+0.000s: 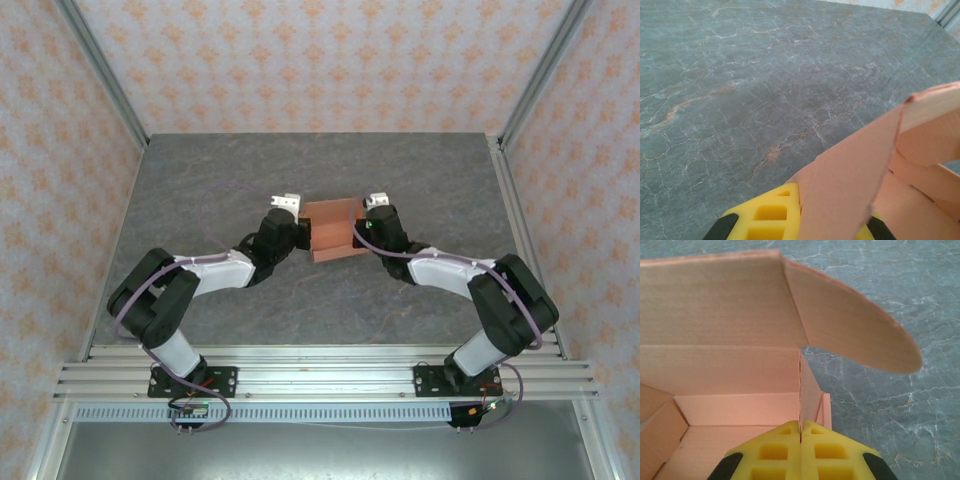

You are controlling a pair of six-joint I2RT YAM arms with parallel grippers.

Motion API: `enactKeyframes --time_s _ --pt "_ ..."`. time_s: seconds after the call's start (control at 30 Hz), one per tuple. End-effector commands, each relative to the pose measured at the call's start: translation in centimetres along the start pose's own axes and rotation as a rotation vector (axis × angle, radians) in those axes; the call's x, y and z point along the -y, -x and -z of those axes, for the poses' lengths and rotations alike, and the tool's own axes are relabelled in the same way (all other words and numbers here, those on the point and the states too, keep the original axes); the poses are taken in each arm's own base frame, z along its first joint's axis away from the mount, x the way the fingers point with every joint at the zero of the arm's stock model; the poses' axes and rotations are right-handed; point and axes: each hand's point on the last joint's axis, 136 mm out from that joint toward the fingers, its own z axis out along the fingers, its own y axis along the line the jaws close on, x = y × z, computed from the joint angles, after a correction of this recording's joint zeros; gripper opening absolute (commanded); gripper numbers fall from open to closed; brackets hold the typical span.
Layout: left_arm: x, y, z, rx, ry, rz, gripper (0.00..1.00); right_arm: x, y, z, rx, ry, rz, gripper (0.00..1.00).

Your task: Fold the paper box

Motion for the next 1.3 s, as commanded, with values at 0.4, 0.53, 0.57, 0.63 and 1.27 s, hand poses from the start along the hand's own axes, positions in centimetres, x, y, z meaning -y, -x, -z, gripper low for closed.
enactKeyframes --time_s 0.4,0.53,0.57,0.63,1.27 --pt "2.0 3.2 1.3 0.100 0.032 0.092 0.00 -2.1 -0.7 1.3 0.145 0.024 -0.005 0.00" --pt "2.3 2.6 0.9 0.100 0.021 0.150 0.00 -2.2 -1.2 1.0 0.146 0.021 -0.008 0.00" --pt "2.4 2.3 0.7 0.094 0.021 0.155 0.00 -2.2 -1.3 1.0 0.144 0.020 -0.008 0.00" --pt "2.7 1.7 0.4 0.084 0.014 0.156 0.00 -2.2 -1.7 0.8 0.137 0.018 -0.006 0.00" --pt "3.6 -4.1 -0.3 0.021 0.068 0.063 0.00 -1.7 -4.7 1.0 0.126 -0.012 -0.006 0.00"
